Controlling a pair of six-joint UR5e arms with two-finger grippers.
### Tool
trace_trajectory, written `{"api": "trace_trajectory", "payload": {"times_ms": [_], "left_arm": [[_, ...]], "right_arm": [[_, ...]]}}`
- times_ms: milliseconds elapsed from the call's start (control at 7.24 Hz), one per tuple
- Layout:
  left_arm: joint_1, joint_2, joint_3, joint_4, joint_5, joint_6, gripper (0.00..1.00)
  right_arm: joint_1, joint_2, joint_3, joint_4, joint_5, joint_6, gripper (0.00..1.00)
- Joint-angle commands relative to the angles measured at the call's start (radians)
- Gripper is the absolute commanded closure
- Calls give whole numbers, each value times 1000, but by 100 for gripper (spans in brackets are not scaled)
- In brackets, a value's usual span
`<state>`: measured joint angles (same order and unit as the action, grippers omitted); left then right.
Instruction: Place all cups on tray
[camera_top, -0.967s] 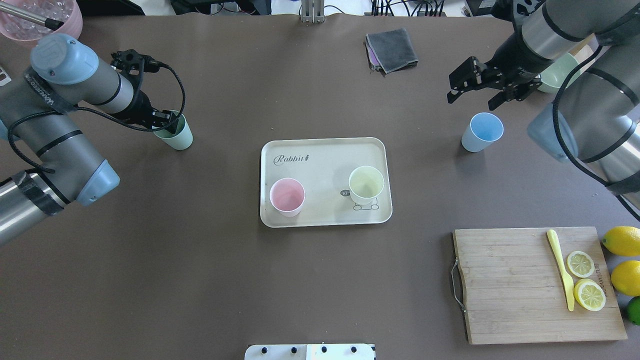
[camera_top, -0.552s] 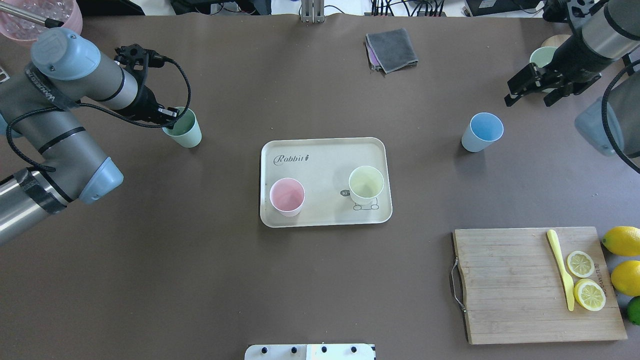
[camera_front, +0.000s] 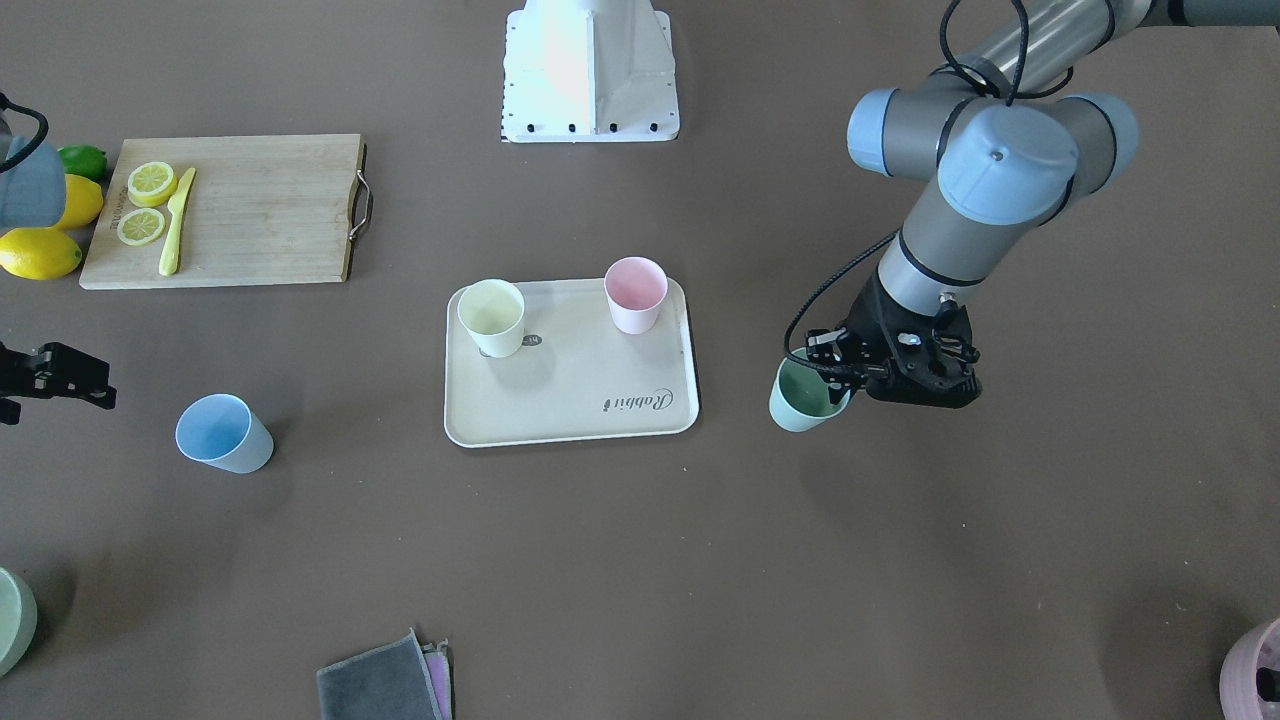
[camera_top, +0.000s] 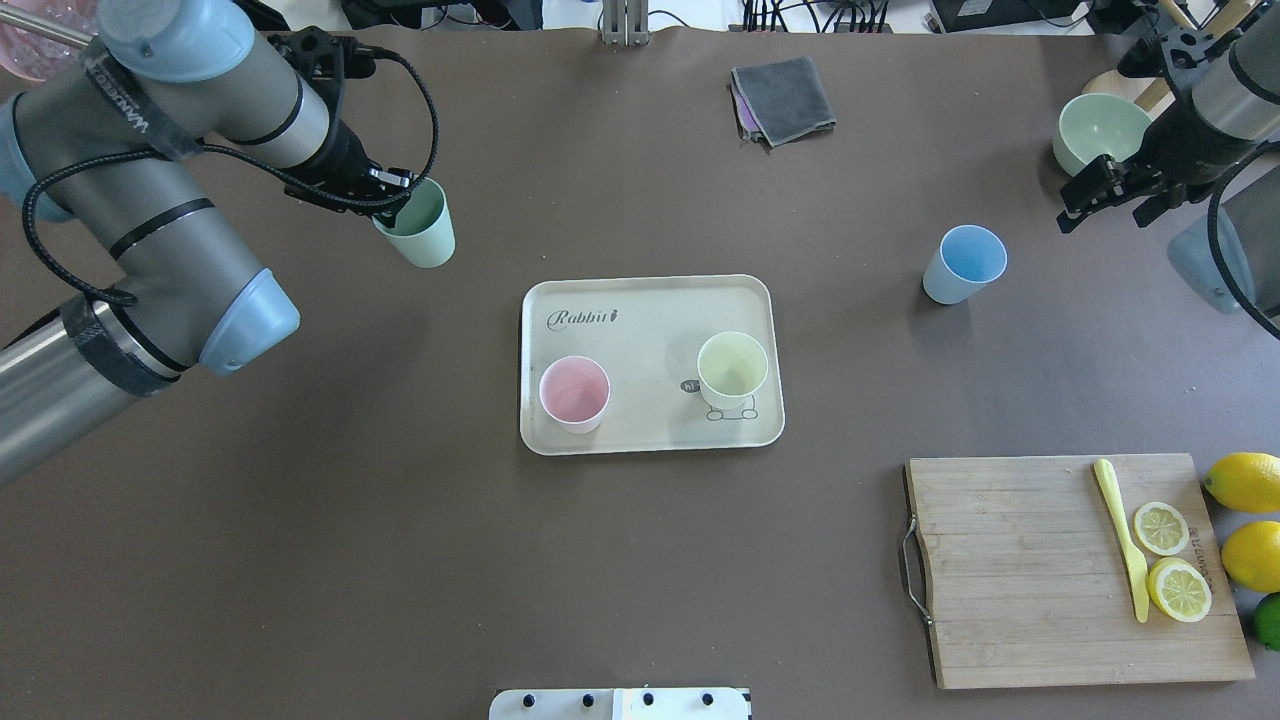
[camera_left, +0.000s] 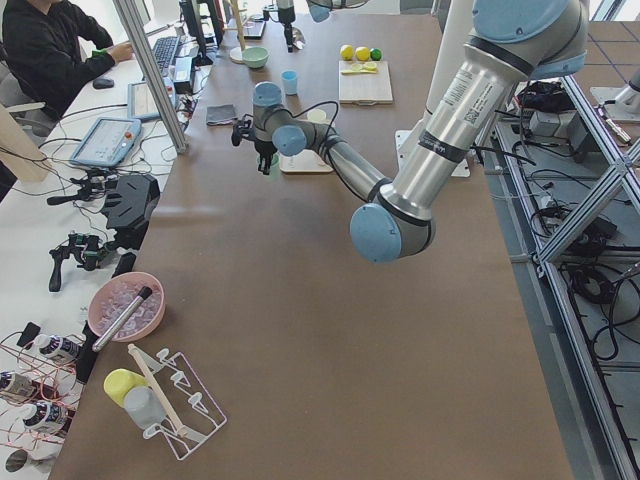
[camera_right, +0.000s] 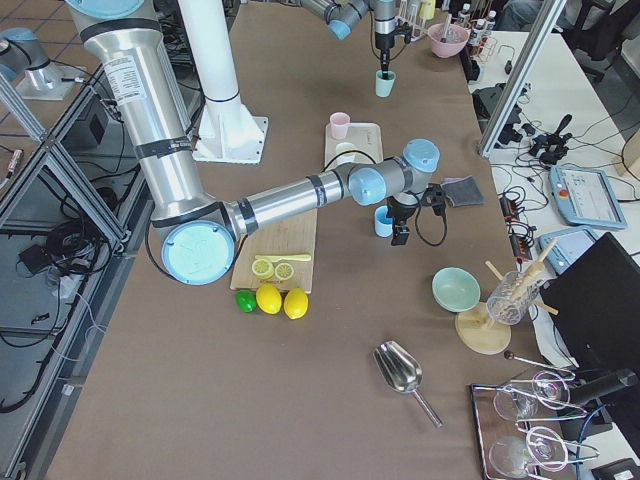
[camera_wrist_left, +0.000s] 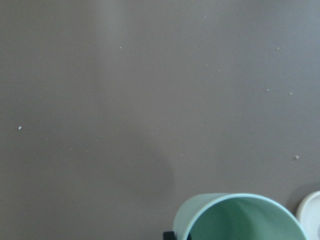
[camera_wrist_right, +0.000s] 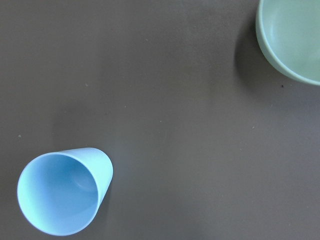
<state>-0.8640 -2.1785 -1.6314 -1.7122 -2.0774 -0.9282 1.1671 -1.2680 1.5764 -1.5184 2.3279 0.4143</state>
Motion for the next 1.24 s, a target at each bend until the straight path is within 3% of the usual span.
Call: {"api": "trace_trajectory", "payload": {"times_ms": [0, 414, 691, 829, 967, 1105], "left_arm": [[63, -75, -16, 52, 13, -102, 100], [74, -90, -19, 54, 23, -121, 100], [86, -98, -18, 54, 25, -126, 100], [106, -98, -18, 54, 42, -129, 100], [185, -93, -15, 51, 137, -159, 100], [221, -93, -11, 46, 176, -187, 100]], "right_arm": [[-30, 24, -44, 72, -9, 64, 0], [-133, 53, -125, 221, -69, 212, 0], [-176, 55, -145, 251, -90, 233, 3], [-187, 53, -141, 251, -96, 244, 60], [-187, 53, -130, 253, -96, 244, 100], [-187, 55, -109, 253, -93, 244, 100]]}}
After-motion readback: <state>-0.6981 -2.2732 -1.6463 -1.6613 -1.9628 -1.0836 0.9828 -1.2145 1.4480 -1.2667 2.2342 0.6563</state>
